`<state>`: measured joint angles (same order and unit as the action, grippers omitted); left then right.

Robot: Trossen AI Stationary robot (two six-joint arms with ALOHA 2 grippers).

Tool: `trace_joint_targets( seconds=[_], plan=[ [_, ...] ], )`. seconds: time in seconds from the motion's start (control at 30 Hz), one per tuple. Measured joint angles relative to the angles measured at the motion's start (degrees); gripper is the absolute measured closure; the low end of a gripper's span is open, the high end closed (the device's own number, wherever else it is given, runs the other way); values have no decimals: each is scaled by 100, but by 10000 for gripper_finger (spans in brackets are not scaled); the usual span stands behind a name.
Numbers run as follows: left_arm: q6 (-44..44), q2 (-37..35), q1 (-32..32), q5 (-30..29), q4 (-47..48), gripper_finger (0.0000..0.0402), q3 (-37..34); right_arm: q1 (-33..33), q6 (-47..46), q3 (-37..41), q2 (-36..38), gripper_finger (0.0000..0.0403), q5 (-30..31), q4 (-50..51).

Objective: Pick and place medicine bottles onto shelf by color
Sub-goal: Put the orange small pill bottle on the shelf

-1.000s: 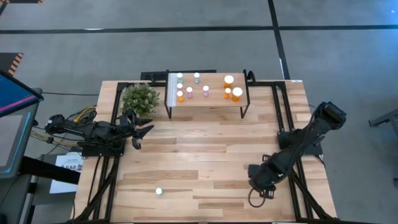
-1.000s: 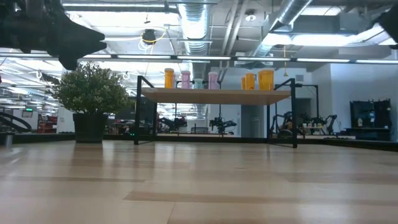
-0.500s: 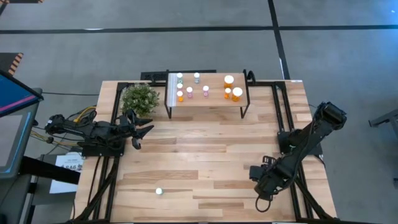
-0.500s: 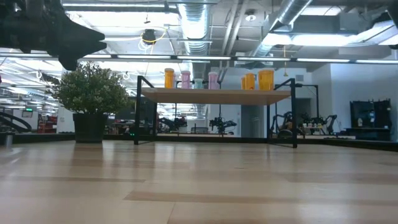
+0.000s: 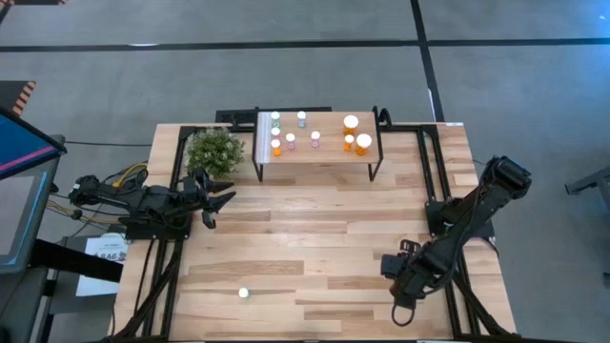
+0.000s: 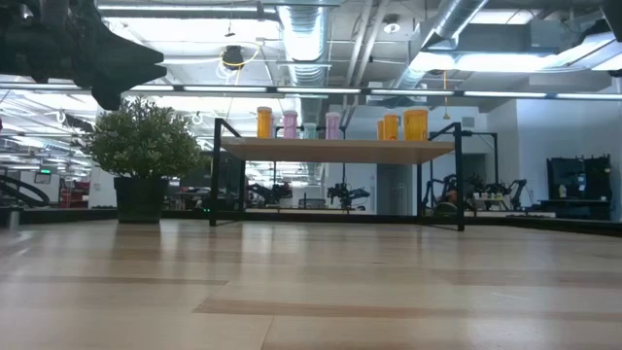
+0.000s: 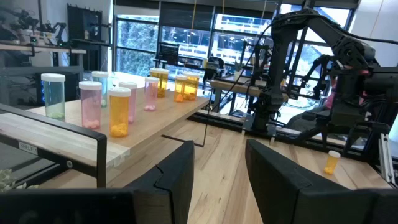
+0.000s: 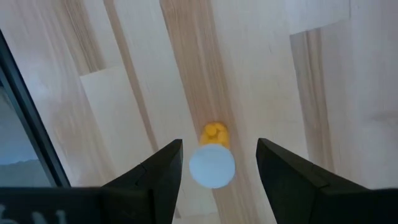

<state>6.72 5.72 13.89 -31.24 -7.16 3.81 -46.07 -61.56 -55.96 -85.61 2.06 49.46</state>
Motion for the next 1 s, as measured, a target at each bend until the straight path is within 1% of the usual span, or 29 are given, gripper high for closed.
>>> trace_joint_targets(
  seconds=[0.5,0.7,0.87,1.0],
  plan=[
    [0,-1,0,2,4,269,0,-76,0,0,1,178,113,-21],
    [0,-1,0,93,7,269,0,-130,0,0,0,178,141,-21],
    [0,0,0,92,7,269,0,-208,-62,0,1,178,332,-4],
    [0,0,0,92,7,269,0,-292,-162,0,1,178,346,94]
  ],
)
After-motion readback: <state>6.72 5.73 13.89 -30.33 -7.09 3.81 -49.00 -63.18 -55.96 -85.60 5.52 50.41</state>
